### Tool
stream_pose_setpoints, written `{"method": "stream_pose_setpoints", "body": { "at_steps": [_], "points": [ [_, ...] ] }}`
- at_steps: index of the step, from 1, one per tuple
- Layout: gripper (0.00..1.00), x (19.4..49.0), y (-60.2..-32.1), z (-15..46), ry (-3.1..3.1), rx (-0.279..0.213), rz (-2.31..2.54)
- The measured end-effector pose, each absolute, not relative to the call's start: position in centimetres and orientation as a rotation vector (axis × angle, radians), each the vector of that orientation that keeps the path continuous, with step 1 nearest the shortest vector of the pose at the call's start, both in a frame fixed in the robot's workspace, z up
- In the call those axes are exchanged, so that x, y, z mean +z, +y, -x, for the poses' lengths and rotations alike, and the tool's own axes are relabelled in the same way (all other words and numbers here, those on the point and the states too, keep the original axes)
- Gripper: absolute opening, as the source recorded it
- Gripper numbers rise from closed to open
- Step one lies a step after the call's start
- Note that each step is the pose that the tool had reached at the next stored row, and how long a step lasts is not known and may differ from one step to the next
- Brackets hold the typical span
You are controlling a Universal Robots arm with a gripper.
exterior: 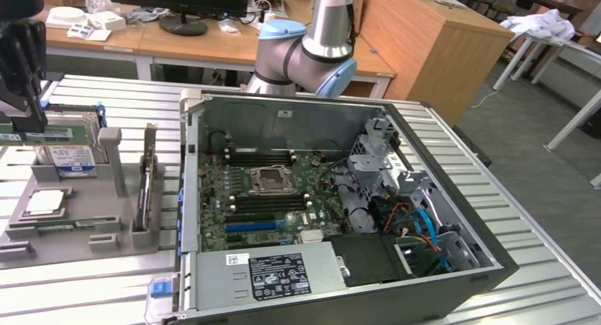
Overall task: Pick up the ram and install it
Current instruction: 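Pick up the ram and move it above insertion slot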
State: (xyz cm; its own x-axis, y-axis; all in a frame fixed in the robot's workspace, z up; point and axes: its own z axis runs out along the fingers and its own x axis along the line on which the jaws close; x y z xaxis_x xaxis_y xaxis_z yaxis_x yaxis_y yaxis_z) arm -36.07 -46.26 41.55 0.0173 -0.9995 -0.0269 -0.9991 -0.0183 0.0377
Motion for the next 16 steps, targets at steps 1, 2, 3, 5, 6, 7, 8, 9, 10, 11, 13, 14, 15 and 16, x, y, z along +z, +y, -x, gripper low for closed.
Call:
{"method": "stream_pose_setpoints", "body": {
  "at_steps": [1, 2, 3, 5, 6, 7, 8, 9, 10, 11, 13, 14, 15, 16],
  "points": [
    [0.11, 41.6, -46.3, 36.0, -2.195, -0.071, -2.235],
    [0.11, 41.6, -46.3, 36.0, -2.195, -0.072, -2.235],
    [0.11, 41.6, -46.3, 35.9, -2.195, -0.072, -2.235],
    [0.11, 41.6, -46.3, 35.8, -2.195, -0.072, -2.235],
    [0.11, 41.6, -46.3, 35.6, -2.195, -0.072, -2.235],
    [0.11, 41.6, -46.3, 35.5, -2.195, -0.072, -2.235],
    [0.11, 41.5, -46.3, 35.3, -2.195, -0.072, -2.235],
    [0.11, 41.5, -46.3, 35.2, -2.195, -0.072, -2.235],
    [0.11, 41.5, -46.3, 34.9, -2.195, -0.072, -2.235],
    [0.11, 41.5, -46.3, 34.7, -2.195, -0.072, -2.235],
    [0.11, 41.6, -46.3, 34.1, -2.195, -0.071, -2.235],
    [0.11, 41.6, -46.3, 33.8, -2.195, -0.072, -2.235],
    [0.11, 41.6, -46.3, 33.5, -2.195, -0.072, -2.235],
    [0.11, 41.5, -46.3, 33.2, -2.195, -0.072, -2.235]
  ]
}}
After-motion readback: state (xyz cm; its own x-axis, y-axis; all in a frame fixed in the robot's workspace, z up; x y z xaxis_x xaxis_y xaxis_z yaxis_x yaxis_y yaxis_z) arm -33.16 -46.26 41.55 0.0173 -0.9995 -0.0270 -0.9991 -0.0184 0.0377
